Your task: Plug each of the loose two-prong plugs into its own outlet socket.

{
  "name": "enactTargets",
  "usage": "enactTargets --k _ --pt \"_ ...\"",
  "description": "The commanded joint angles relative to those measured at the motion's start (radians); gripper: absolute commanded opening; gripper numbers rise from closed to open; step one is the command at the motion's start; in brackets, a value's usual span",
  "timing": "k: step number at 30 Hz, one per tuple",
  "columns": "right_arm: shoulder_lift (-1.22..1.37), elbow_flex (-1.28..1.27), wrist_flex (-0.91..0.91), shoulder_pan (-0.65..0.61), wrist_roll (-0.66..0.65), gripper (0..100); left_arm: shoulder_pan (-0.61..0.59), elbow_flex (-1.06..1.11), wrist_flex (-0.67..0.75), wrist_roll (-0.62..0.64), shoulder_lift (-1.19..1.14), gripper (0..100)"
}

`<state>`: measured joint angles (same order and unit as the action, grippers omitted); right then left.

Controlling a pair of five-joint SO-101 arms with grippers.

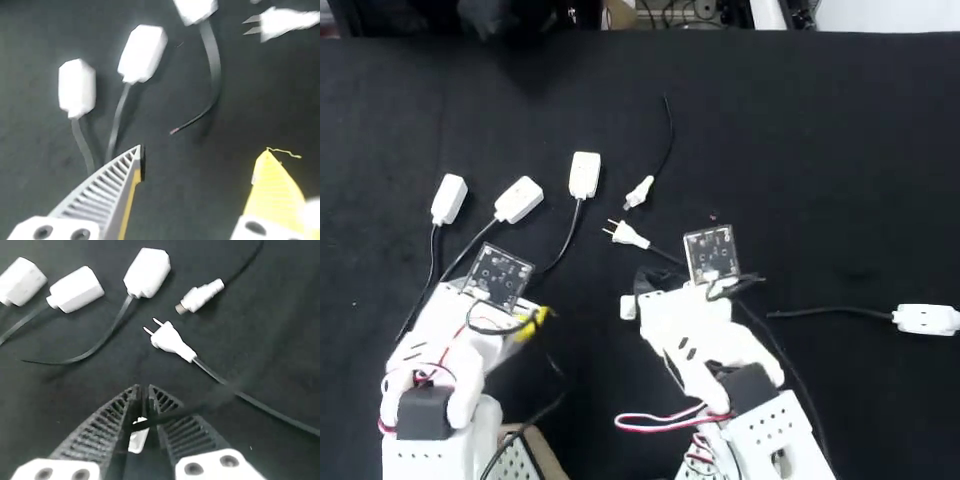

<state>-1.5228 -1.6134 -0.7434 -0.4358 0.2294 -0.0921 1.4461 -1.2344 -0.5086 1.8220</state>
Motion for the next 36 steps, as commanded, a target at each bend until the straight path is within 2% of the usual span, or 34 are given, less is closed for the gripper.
enactTargets --k 1,4,7,10,18,25,29,36 --pt "0.022 0.01 0.021 0.018 -0.009 1.1 -0.168 0.048 -0.005 -0.13 -0.002 34" --pt "0.022 0.019 0.021 -0.035 -0.006 3.1 -0.217 0.091 -0.005 -0.137 -0.002 34" --pt "0.031 0.039 0.026 -0.1 0.008 10.0 -0.223 0.125 -0.005 -0.135 -0.002 34" --pt "0.031 0.035 0.046 -0.115 0.089 14.4 -0.219 0.15 -0.005 -0.132 -0.002 34" --pt "0.031 -0.025 0.12 -0.127 0.172 14.4 -0.222 0.188 0.005 -0.101 -0.002 34" --pt "0.033 -0.051 0.112 -0.135 0.172 13.9 -0.225 0.191 0.005 -0.101 -0.002 34" --pt "0.033 -0.03 0.074 -0.135 0.172 6.4 -0.225 0.193 0.003 -0.101 -0.002 34" --pt "0.036 -0.025 0.068 -0.132 0.172 8.5 -0.22 0.193 0.002 -0.101 -0.002 34"
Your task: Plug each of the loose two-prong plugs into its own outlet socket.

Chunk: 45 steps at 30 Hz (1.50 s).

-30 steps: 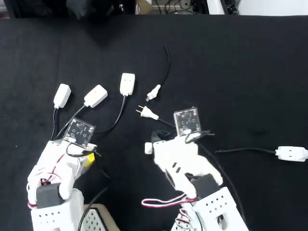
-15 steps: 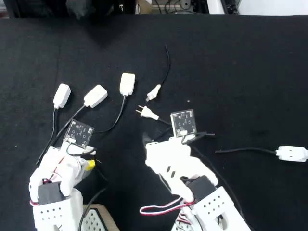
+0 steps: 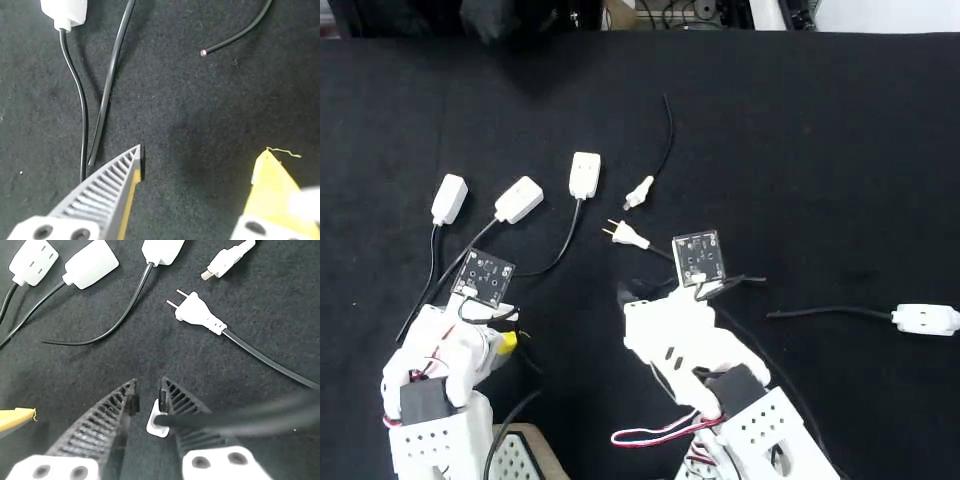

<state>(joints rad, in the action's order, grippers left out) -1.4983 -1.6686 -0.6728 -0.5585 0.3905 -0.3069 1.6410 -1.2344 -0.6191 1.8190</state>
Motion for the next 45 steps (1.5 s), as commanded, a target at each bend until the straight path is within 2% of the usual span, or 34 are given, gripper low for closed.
enactTargets --k 1,14,20,27,31,38,41,45 --pt "0.019 0.03 -0.003 -0.009 0.011 8.5 -0.005 -0.002 0.0 0.009 0.002 34" --pt "0.461 0.245 0.006 -0.008 0.049 8.7 -0.01 0.008 0.005 0.008 0.002 34" --pt "0.627 0.328 0.008 -0.012 0.109 16.2 -0.01 0.015 0.026 0.008 0.002 34" --pt "0.737 0.346 0.17 -0.014 0.133 16.2 -0.012 0.015 0.025 0.008 0.002 34" --pt "0.8 0.355 0.196 -0.014 0.144 16.2 -0.012 0.015 0.026 0.008 0.002 34" --pt "0.782 0.432 0.163 0.008 0.267 16.6 -0.013 0.025 0.032 0.008 0.002 34" --pt "0.779 0.479 0.137 0.005 0.367 16.6 -0.013 0.025 0.032 0.008 0.002 34" --pt "0.855 0.489 0.146 0.012 0.443 16.6 -0.013 0.025 0.032 0.008 0.002 34"
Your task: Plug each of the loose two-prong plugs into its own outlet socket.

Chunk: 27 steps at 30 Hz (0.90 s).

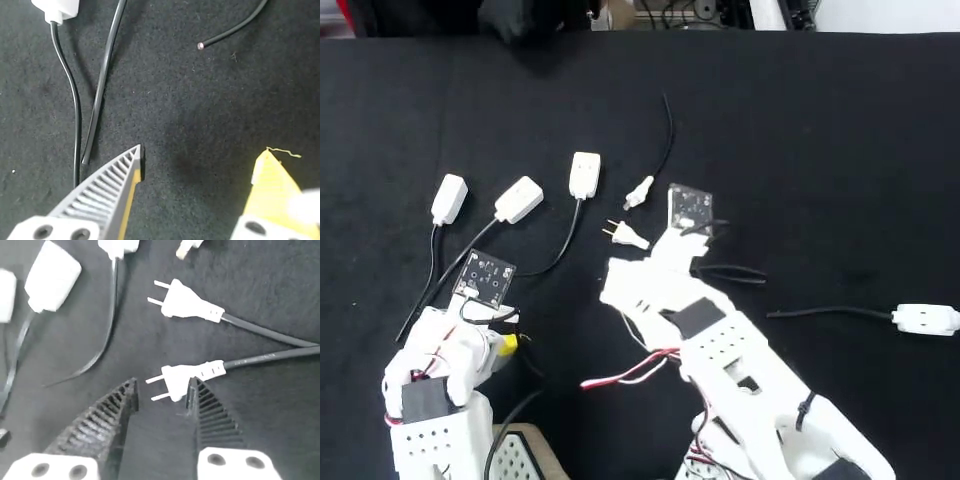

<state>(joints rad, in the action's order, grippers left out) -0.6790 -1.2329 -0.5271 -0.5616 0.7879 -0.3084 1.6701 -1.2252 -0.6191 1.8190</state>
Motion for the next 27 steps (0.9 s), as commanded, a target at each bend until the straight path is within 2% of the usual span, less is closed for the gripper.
enactTargets --k 1,5,14,19,24,27 --pt "0.064 0.053 0.014 0.025 0.054 16.6 -0.012 -0.004 0.023 0.008 0.002 34" --pt "0.189 0.061 0.103 0.057 0.094 16.3 -0.012 -0.004 0.023 0.008 0.002 34" --pt "0.412 0.197 0.072 0.055 0.143 16.2 -0.012 -0.004 0.023 0.008 0.002 34" --pt "0.44 0.211 0.072 0.051 0.143 16.2 -0.012 -0.004 0.023 0.008 0.002 34" --pt "0.447 0.211 0.08 -0.008 0.133 7.6 -0.012 -0.004 0.023 0.008 0.002 34" --pt "0.449 0.219 0.08 -0.008 0.132 7.7 -0.012 -0.004 0.023 0.008 0.002 34"
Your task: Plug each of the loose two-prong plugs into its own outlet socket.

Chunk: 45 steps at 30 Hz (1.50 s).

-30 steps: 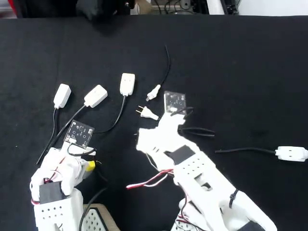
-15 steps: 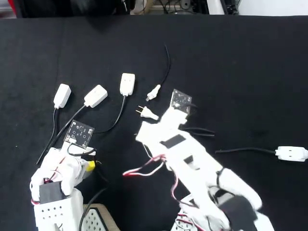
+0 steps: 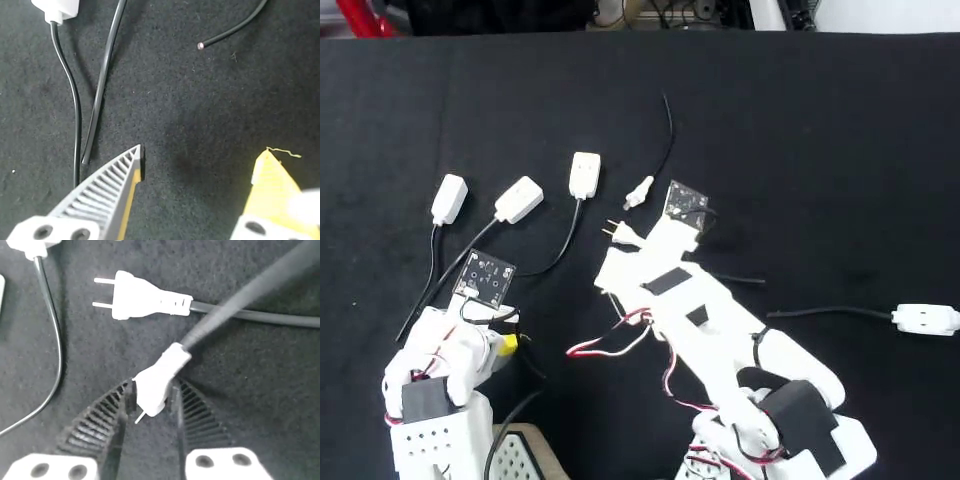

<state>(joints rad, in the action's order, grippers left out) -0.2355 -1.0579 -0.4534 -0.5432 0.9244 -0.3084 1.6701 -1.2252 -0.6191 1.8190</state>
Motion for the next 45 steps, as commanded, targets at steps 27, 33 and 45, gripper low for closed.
enactTargets --k 27,33,45 --pt "0.2 0.232 -0.137 -0.021 -0.049 3.5 -0.012 -0.004 0.023 0.008 0.002 34" --pt "0.199 0.237 -0.178 -0.028 -0.161 1.1 -0.012 -0.004 0.023 0.006 0.002 34" --pt "-0.166 0.194 -0.368 -0.038 -0.387 1.1 0.042 -0.012 0.012 -0.018 0.002 34"
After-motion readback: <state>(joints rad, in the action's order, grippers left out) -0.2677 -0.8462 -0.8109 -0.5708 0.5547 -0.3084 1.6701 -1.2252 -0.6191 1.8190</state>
